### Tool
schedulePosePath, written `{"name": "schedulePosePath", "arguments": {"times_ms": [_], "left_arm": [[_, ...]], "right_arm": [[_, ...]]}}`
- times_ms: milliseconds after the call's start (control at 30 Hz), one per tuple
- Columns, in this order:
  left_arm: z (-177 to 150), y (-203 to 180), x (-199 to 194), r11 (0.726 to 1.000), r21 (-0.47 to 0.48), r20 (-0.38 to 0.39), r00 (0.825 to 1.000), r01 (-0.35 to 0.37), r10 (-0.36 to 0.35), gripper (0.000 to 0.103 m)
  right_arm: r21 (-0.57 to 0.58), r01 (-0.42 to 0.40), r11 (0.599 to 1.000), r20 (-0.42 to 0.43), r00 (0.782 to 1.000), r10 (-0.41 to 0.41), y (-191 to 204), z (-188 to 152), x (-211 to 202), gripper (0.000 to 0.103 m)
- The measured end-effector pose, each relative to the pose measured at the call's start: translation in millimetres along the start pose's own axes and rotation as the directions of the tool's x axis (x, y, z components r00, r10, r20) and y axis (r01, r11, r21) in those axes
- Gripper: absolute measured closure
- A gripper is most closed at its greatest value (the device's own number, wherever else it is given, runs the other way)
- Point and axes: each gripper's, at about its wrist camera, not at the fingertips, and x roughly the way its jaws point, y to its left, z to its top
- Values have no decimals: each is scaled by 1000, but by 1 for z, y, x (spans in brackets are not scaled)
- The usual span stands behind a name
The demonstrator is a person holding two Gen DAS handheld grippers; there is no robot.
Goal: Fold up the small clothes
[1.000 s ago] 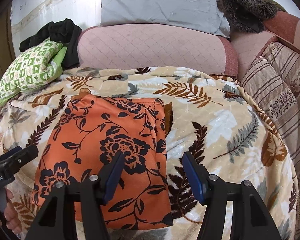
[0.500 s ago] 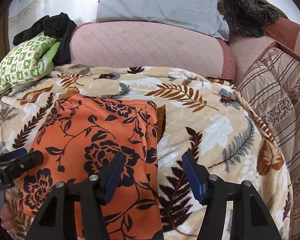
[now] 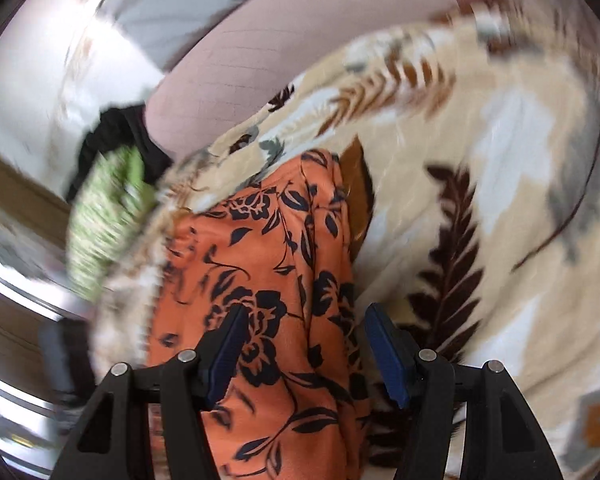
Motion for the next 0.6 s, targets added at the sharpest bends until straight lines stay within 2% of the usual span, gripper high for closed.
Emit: {"name": "schedulePosePath", "arguments": {"times_ms": [100,200,300,433,600], "left_arm": [[0,8,1,998,-33,-20,998,54,-55,0],[-1,8,0,998,-25,-22,998,64,-64,0],[-1,8,0,997,-27,-24,997,73,-74,0],[-2,7,2,997,-18,-26,996,81,-82,0],[-5,-2,8,998,7,-21,998,64,-64,0]], "right_arm": [[97,-29,995,-8,1000,30,-19,1,2,38],[157,-94,983,-55,993,104,-30,-1,16,38],[203,-109,973,-103,986,132,-35,-7,32,38],[212,-173,962,-142,968,206,-28,-12,47,38],[198,-195,960,-142,964,225,-21,-17,54,33]]}}
